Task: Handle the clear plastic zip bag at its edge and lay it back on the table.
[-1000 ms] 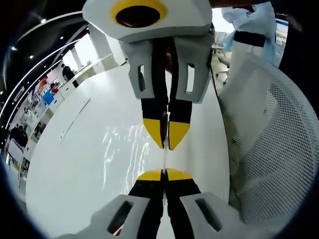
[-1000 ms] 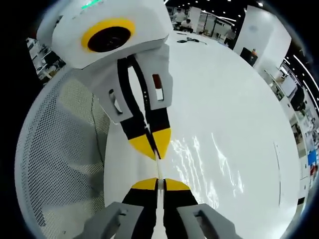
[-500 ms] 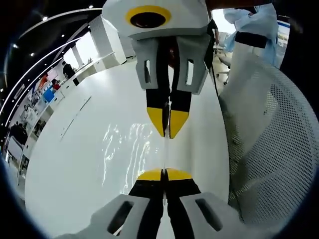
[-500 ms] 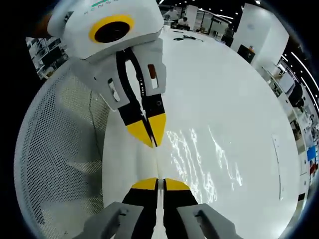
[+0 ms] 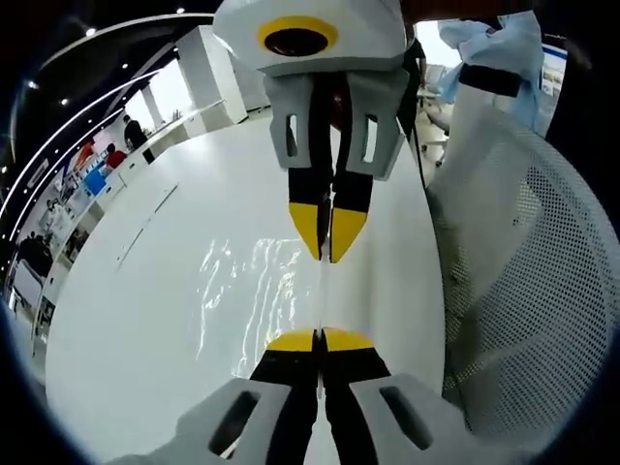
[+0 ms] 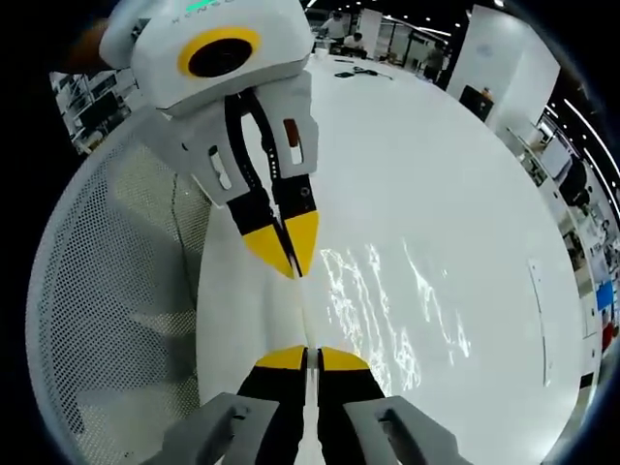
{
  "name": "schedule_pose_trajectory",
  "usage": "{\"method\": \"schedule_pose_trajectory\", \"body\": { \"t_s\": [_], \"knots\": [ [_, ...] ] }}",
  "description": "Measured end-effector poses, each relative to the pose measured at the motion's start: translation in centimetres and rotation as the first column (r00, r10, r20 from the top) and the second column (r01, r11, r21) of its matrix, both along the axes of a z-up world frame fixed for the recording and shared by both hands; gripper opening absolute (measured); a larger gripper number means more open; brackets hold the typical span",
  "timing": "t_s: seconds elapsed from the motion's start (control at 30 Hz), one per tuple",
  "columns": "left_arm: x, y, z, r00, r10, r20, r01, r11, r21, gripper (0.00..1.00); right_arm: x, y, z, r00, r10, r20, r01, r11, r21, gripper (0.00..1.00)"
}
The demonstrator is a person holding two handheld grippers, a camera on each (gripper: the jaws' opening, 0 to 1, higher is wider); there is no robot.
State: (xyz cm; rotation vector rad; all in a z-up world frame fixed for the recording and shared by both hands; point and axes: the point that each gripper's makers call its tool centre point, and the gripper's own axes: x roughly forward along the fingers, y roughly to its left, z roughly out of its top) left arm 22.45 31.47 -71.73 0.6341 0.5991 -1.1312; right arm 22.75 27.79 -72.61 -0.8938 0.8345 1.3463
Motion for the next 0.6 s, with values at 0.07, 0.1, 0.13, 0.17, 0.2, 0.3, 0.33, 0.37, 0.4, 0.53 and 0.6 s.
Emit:
{"method": "schedule_pose_trajectory", "body": {
  "t_s": [0.07,0.1,0.13,0.17,0.2,0.3,0.33,0.37,0.4,0.53,0.6],
  "knots": [
    [0.0,0.0,0.0,1.0,0.0,-0.003,0.0,1.0,0.0,0.0,0.1,-0.1,0.0,1.0,-0.003,-0.003,0.003,1.0,0.0,0.0],
    [-0.1,0.0,0.0,1.0,0.0,-0.003,0.0,1.0,0.0,0.0,0.1,-0.1,0.0,1.0,-0.003,-0.003,0.003,1.0,0.0,0.0],
    [-0.1,0.0,0.0,1.0,0.001,-0.004,-0.001,1.0,-0.001,0.0,0.2,-0.2,-0.1,1.0,-0.003,-0.003,0.003,1.0,-0.002,0.0],
    [-0.1,0.0,-0.1,1.0,0.0,-0.005,0.0,1.0,0.0,0.0,0.1,-0.2,-0.1,1.0,-0.004,-0.003,0.004,1.0,-0.002,0.0],
    [-0.1,0.0,-0.1,1.0,0.0,-0.005,0.0,1.0,0.001,0.0,0.1,-0.3,-0.1,1.0,-0.002,0.0,0.002,1.0,-0.004,0.0],
    [0.0,0.0,-0.1,1.0,0.0,-0.007,0.0,1.0,0.0,0.0,0.1,-0.5,-0.2,1.0,-0.005,-0.001,0.005,1.0,-0.006,0.0],
    [0.0,0.0,-0.2,1.0,0.0,-0.007,0.0,1.0,0.001,0.0,0.1,-0.6,-0.2,1.0,-0.005,-0.001,0.005,1.0,-0.007,0.0],
    [0.0,0.0,-0.2,1.0,0.001,-0.009,-0.001,1.0,0.0,0.0,0.2,-0.7,-0.3,1.0,-0.006,-0.001,0.006,1.0,-0.009,0.0],
    [0.1,0.1,-0.3,1.0,0.001,-0.01,-0.001,1.0,0.0,0.0,0.2,-0.7,-0.4,1.0,-0.004,0.0,0.004,1.0,-0.011,0.0],
    [0.1,0.1,-0.4,1.0,0.003,-0.013,-0.003,1.0,-0.001,0.0,0.2,-1.0,-0.3,1.0,-0.004,0.001,0.004,1.0,-0.017,0.0],
    [0.1,0.1,-0.4,1.0,0.003,-0.013,-0.003,1.0,-0.002,0.0,0.3,-1.2,-0.3,1.0,-0.005,0.002,0.005,1.0,-0.018,0.0]
  ]
}}
